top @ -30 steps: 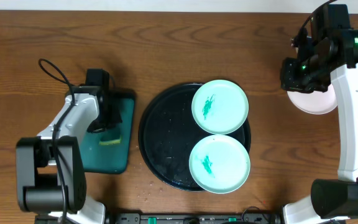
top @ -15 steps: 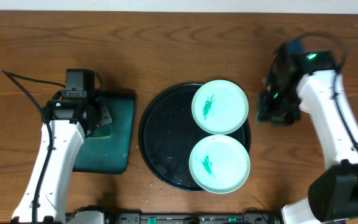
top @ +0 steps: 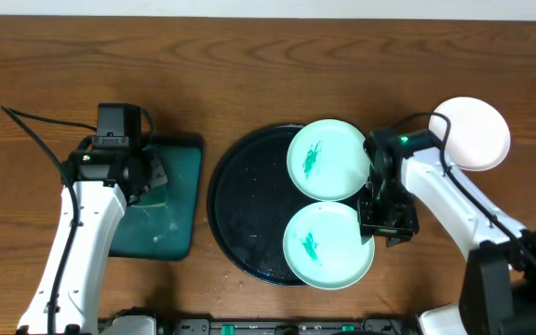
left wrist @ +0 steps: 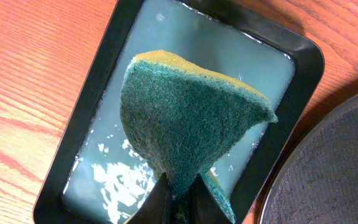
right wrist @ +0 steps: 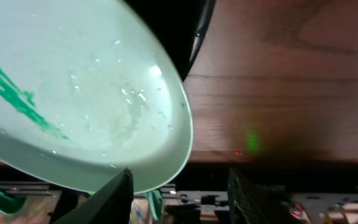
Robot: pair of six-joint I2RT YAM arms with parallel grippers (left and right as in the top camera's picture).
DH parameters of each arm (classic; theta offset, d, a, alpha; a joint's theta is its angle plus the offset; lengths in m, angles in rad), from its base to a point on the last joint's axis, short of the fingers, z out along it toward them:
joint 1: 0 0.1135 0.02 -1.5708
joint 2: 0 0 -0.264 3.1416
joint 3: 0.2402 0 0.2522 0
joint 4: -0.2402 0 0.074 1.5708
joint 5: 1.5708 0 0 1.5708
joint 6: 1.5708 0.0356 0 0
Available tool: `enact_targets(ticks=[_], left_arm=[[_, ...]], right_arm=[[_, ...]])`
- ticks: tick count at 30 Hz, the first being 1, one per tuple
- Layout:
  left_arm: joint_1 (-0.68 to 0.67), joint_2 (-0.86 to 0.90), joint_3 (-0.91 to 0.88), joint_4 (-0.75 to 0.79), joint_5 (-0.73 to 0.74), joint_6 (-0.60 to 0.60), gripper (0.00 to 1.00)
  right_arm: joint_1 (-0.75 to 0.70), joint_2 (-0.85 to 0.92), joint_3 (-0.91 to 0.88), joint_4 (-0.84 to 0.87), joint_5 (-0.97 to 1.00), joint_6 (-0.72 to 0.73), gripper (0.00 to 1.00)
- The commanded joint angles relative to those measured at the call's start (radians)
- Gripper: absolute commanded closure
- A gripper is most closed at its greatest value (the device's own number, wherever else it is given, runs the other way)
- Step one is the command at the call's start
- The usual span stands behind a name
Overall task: Clean dirty plates on tray and stack at the side
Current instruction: 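Reach the right gripper to the lower green plate rim and grasp it, then scrub the green plate with the sponge in the left gripper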
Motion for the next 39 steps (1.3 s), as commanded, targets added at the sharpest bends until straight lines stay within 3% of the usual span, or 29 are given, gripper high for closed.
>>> enact_targets(ticks=[1,3,5,7,11,13,20,25,31,39], left_arm=[[0.007,-0.005,0.024,0.001,-0.003,-0.005,0.93],[0.007,-0.005,0.024,0.000,0.006,-0.005,0.93],[0.007,-0.005,0.024,0.000,0.006,-0.005,0.93],[0.007,-0.005,0.024,0.000,0.006,-0.005,0.93],[0.007,-0.005,0.024,0.000,0.006,-0.005,0.93],[0.007,-0.005,0.024,0.000,0.007,-0.005,0.93],[0.007,-0.005,0.024,0.000,0.008,-0.005,0.93],[0.007,-0.005,0.024,0.001,0.011,-0.005,0.93],[0.006,-0.005,0.024,0.000,0.070,-0.005,0.93],[-0.081,-0.003,0.024,0.005,0.124,-0.005,0.93]], right_arm=[[0.015,-0.015,-0.053,0.033,-0.022,0.040,0.53],[0.016,-0.015,-0.112,0.082,-0.022,0.058,0.54],[0.016,-0.015,-0.150,0.126,-0.027,0.061,0.60],[0.016,-0.015,-0.171,0.171,-0.029,0.061,0.73],[0.017,-0.015,-0.170,0.225,-0.030,0.061,0.84],[0.017,-0.015,-0.170,0.240,-0.029,0.061,0.99],[0.042,-0.016,-0.170,0.246,-0.052,0.016,0.99],[0.147,-0.015,-0.170,0.344,-0.119,-0.014,0.99],[0.208,-0.005,-0.170,0.552,-0.125,0.111,0.99],[0.212,0.107,-0.170,0.691,-0.148,0.136,0.99]])
